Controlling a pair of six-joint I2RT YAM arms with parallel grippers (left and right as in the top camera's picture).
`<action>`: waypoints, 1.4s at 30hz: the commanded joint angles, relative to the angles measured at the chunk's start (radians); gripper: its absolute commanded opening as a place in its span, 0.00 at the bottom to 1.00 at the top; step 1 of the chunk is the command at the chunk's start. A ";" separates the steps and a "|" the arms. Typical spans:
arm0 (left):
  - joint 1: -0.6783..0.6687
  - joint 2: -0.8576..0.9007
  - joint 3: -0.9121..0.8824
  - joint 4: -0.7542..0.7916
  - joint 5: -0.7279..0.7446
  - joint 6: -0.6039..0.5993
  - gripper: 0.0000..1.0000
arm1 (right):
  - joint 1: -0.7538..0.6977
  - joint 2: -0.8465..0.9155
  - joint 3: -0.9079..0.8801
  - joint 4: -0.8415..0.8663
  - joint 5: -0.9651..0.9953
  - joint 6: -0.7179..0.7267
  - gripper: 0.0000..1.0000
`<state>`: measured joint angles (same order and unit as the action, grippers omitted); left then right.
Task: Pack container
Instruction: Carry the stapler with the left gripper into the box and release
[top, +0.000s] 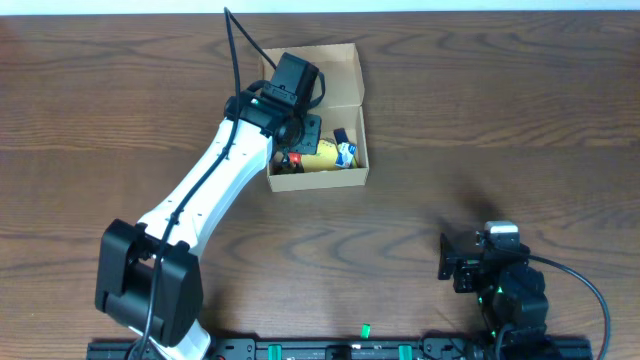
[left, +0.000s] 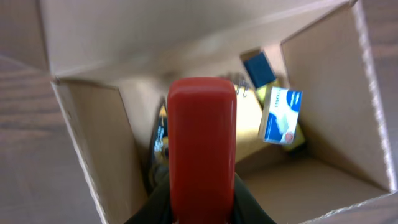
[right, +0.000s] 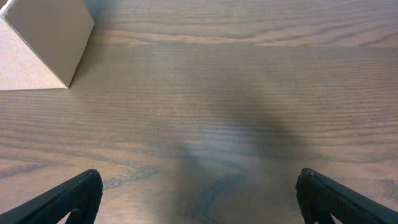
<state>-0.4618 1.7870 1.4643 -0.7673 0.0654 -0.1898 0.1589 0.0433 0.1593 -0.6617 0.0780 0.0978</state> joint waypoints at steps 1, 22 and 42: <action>0.002 0.031 0.031 -0.030 0.014 0.012 0.15 | -0.010 -0.008 -0.002 -0.005 -0.001 -0.009 0.99; 0.003 0.122 0.035 -0.055 0.030 0.116 0.17 | -0.010 -0.008 -0.002 -0.005 -0.001 -0.009 0.99; 0.003 0.122 0.046 -0.004 -0.002 0.274 0.20 | -0.010 -0.008 -0.002 -0.005 -0.001 -0.009 0.99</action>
<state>-0.4610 1.9095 1.4933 -0.7734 0.0750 0.0502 0.1589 0.0433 0.1596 -0.6617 0.0780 0.0978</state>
